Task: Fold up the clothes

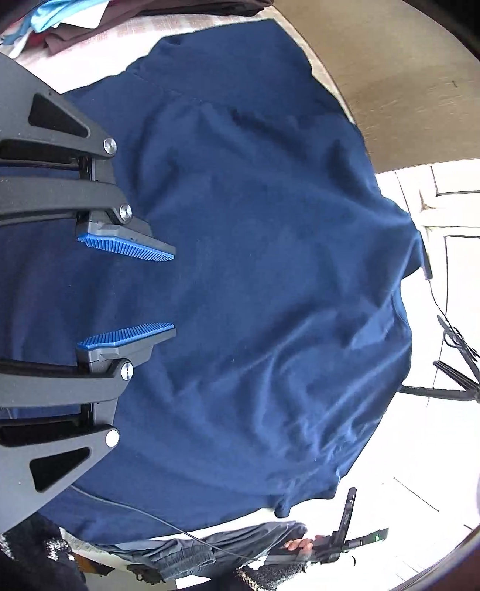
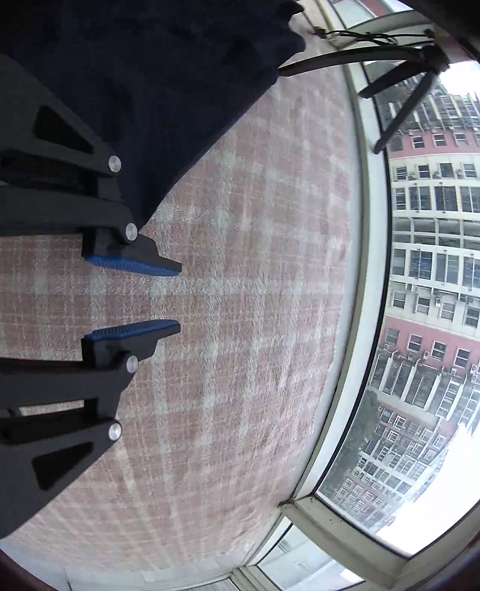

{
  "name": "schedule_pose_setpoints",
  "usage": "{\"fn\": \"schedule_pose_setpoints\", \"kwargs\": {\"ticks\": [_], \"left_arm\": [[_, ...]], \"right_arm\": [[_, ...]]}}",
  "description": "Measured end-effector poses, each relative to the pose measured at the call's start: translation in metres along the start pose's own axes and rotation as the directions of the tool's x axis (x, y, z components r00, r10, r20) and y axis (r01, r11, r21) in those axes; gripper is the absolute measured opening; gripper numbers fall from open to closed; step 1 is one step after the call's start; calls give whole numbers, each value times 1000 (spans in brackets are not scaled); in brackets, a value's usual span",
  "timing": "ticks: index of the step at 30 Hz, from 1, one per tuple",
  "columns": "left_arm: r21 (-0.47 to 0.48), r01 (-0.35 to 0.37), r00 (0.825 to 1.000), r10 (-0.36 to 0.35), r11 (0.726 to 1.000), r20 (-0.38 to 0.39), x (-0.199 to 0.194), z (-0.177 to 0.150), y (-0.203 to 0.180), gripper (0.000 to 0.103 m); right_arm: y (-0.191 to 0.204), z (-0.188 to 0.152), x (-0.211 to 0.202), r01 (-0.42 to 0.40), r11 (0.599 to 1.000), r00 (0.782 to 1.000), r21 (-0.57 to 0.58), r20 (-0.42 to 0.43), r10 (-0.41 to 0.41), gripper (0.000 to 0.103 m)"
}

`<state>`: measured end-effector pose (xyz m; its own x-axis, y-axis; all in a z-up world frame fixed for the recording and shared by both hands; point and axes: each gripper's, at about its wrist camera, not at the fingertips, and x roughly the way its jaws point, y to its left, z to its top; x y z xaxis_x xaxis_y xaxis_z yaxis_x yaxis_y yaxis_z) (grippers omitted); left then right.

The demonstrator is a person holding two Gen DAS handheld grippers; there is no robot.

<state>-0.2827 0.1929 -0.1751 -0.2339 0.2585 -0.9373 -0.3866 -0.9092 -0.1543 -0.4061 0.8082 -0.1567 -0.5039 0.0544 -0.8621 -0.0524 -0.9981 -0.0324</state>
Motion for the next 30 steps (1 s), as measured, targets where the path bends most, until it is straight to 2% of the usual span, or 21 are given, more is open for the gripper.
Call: {"fn": "schedule_pose_setpoints", "kwargs": {"ticks": [4, 6, 7, 8, 9, 12, 15, 17, 18, 20, 22, 24, 26, 28, 30], "left_arm": [[-81, -51, 998, 53, 995, 27, -20, -11, 28, 34], [-131, -115, 992, 120, 985, 34, -33, -20, 49, 35], [-151, -152, 987, 159, 977, 34, -37, -24, 56, 36], [-167, -183, 981, 190, 969, 30, -39, -28, 65, 36], [-183, -213, 975, 221, 960, 25, -42, -33, 73, 37], [-233, -275, 958, 287, 933, 19, -51, -48, 102, 38], [-320, -252, 961, 275, 913, 27, -57, -61, 134, 38], [-345, -213, 970, 240, 914, 39, -53, -61, 145, 38], [-348, -198, 973, 227, 917, 45, -51, -60, 149, 39], [-340, -216, 966, 250, 915, 59, -48, -52, 158, 39], [-358, -238, 955, 284, 903, 83, -44, -42, 164, 39], [-401, -216, 952, 283, 890, 116, -45, -37, 177, 41], [-421, -228, 945, 303, 878, 121, -43, -36, 190, 44], [-431, -231, 946, 306, 872, 111, -40, -36, 202, 43], [-411, -203, 954, 274, 888, 120, -33, -34, 206, 43]], "right_arm": [[8, -11, -31, -194, 981, 981, 3, -19, 194, 26], [21, -22, -45, -272, 962, 962, -11, -13, 272, 27], [28, -27, -49, -302, 953, 953, -10, -15, 302, 30], [36, -32, -49, -322, 947, 947, 2, -22, 322, 37], [41, -37, -48, -328, 945, 944, 9, -34, 328, 39], [52, -59, -44, -324, 946, 943, 5, -81, 323, 40], [62, -83, -37, -299, 954, 944, -16, -152, 293, 40], [70, -93, -39, -312, 950, 937, -28, -173, 303, 40], [76, -95, -43, -314, 949, 937, -33, -173, 304, 40], [87, -97, -57, -333, 943, 932, -29, -161, 324, 40], [99, -99, -72, -358, 933, 925, -23, -147, 351, 40], [115, -101, -89, -374, 927, 920, -36, -136, 366, 40], [133, -102, -103, -377, 925, 922, -53, -120, 369, 40], [154, -101, -116, -383, 921, 921, -73, -106, 375, 40], [179, -97, -125, -402, 911, 914, -94, -101, 393, 40]]}}
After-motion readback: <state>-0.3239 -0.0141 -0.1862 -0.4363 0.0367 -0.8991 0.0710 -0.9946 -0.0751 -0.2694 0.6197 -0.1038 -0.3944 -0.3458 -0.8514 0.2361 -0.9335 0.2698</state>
